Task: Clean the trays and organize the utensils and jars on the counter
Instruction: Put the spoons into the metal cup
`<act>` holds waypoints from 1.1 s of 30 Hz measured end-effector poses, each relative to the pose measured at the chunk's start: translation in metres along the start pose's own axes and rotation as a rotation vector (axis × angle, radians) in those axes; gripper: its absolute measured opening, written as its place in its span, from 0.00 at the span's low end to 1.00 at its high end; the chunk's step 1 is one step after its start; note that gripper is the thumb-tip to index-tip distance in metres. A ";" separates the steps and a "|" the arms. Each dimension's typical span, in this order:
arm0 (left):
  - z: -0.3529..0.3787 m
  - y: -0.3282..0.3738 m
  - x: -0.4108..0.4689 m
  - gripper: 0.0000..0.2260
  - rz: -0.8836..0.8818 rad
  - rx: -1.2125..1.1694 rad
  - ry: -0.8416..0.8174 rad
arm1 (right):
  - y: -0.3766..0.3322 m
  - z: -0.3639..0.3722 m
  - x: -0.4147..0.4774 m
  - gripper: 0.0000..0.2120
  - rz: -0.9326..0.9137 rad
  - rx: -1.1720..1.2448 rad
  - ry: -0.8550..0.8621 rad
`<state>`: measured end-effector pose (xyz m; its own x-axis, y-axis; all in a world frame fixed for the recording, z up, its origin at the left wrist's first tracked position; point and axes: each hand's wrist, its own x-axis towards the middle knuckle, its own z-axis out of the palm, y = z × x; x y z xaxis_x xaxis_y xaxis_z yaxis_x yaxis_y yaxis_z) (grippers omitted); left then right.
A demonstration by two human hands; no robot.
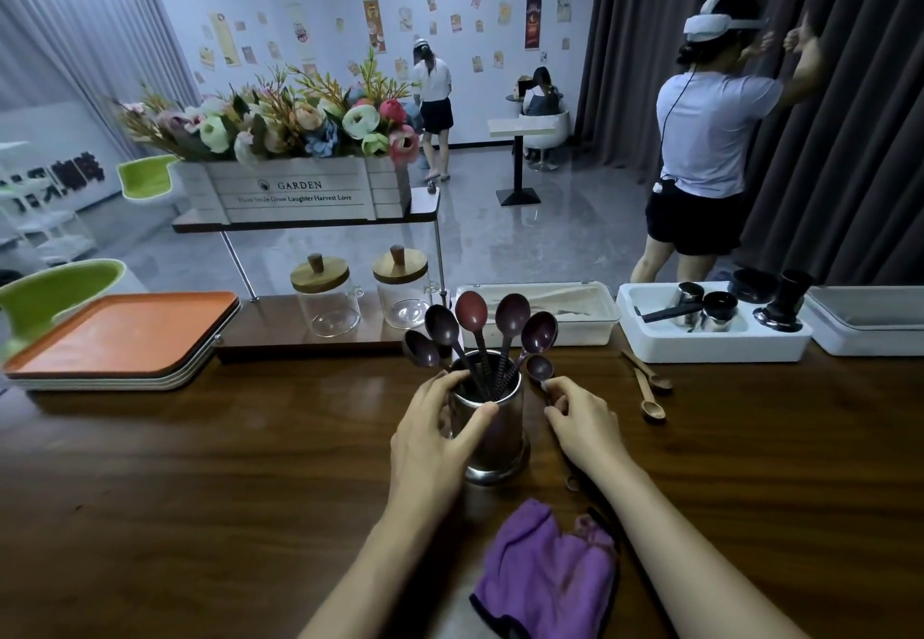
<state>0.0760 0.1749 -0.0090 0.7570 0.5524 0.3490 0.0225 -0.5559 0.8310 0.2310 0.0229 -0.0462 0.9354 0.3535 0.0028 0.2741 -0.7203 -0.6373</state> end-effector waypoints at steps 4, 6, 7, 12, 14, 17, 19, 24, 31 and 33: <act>0.000 -0.001 -0.001 0.24 0.004 0.021 0.000 | 0.002 -0.004 0.005 0.11 0.006 0.161 -0.052; 0.000 -0.001 -0.001 0.24 0.005 0.025 0.001 | 0.003 -0.008 0.003 0.12 -0.002 0.297 -0.037; 0.001 -0.001 -0.001 0.24 0.008 0.030 0.003 | 0.002 -0.011 0.001 0.13 -0.007 0.370 -0.033; 0.004 -0.002 -0.001 0.22 0.022 0.047 0.014 | -0.010 -0.030 -0.018 0.13 -0.054 0.703 -0.030; 0.005 -0.002 0.000 0.20 0.022 0.059 0.020 | -0.015 -0.039 -0.025 0.13 -0.063 0.785 -0.015; 0.004 -0.003 0.002 0.19 0.024 0.074 0.011 | -0.019 -0.051 -0.034 0.14 -0.070 0.880 0.018; 0.003 -0.005 0.003 0.21 0.034 0.075 0.004 | -0.023 -0.058 -0.039 0.15 -0.094 0.923 0.043; 0.005 -0.008 0.004 0.23 0.044 0.065 0.006 | -0.037 -0.070 -0.043 0.15 -0.138 0.991 0.116; 0.004 -0.010 0.004 0.23 0.062 0.075 0.002 | -0.058 -0.074 -0.038 0.12 -0.145 1.023 0.254; 0.004 -0.010 0.004 0.24 0.068 0.075 0.008 | -0.064 -0.075 -0.038 0.11 -0.165 1.011 0.288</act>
<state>0.0818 0.1800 -0.0174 0.7535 0.5164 0.4070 0.0205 -0.6371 0.7705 0.1943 0.0111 0.0521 0.9574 0.1521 0.2455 0.2133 0.2007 -0.9561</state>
